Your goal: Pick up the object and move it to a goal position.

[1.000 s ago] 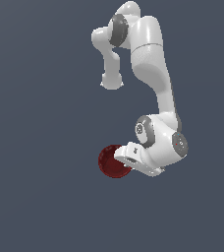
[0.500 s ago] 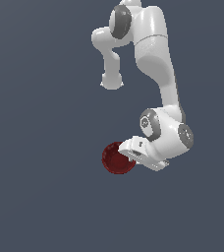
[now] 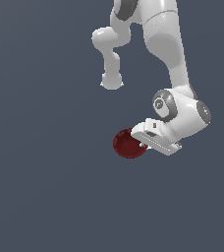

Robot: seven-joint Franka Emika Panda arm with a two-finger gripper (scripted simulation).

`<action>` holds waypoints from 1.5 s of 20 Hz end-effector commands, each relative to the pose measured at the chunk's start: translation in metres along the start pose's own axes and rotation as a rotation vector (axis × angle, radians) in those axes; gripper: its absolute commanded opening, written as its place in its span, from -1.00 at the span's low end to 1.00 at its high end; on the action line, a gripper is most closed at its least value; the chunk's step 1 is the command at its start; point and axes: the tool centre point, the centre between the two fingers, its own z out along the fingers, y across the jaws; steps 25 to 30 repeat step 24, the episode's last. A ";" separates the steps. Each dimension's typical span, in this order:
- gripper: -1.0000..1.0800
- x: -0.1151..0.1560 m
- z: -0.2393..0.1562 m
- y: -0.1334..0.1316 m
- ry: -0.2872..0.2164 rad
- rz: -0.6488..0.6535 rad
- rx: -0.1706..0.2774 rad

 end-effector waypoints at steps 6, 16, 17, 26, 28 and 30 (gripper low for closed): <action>-1.00 -0.060 -0.049 -0.013 0.003 0.000 0.000; -1.00 -0.116 -0.095 -0.026 0.004 0.001 0.000; -1.00 -0.119 -0.097 -0.027 0.004 0.001 0.000; -1.00 -0.120 -0.099 -0.029 0.003 0.002 0.001; -1.00 -0.120 -0.099 -0.029 0.003 0.002 0.001; -1.00 -0.120 -0.099 -0.029 0.003 0.002 0.001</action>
